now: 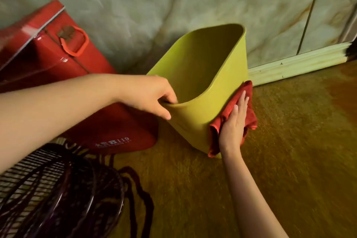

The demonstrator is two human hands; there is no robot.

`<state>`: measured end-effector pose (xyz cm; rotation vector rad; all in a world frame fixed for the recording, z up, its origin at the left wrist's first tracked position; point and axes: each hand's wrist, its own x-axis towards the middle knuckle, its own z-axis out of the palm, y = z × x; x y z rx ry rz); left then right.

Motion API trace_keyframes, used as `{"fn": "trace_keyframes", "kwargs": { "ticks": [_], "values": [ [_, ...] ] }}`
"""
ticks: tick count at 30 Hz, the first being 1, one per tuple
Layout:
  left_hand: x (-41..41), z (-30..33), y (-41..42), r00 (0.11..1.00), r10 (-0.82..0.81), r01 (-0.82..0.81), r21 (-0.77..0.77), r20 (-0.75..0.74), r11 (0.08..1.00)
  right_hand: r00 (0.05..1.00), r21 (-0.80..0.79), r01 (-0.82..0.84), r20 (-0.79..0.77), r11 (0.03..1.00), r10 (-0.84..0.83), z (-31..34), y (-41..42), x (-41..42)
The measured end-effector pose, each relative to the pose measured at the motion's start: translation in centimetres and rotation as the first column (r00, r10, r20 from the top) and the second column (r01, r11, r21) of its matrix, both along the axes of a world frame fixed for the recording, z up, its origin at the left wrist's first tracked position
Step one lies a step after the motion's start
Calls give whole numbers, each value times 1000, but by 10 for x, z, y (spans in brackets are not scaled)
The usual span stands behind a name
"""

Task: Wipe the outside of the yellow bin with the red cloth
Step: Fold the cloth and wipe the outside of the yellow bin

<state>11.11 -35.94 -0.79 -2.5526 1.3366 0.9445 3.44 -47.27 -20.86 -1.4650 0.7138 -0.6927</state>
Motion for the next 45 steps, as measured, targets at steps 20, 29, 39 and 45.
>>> {"fn": "trace_keyframes", "kwargs": {
  "ticks": [20, 29, 39, 45],
  "values": [
    [5, 6, -57, 923, 156, -274, -319, -351, 907, 972, -433, 234, 138, 870, -193, 19, -32, 1],
    [-7, -1, -51, 986, 166, -159, -407, -18, 899, 923, -428, 384, 183, 818, -337, 28, -18, 11],
    [-20, -12, -72, 977, 170, -98, -438, 130, 893, 942, 145, 336, -52, 930, -332, -51, -2, 1],
    [-19, -10, -80, 983, 165, -116, -431, 77, 895, 932, -259, 312, 271, 914, -242, 28, 17, 17]
  ]
}}
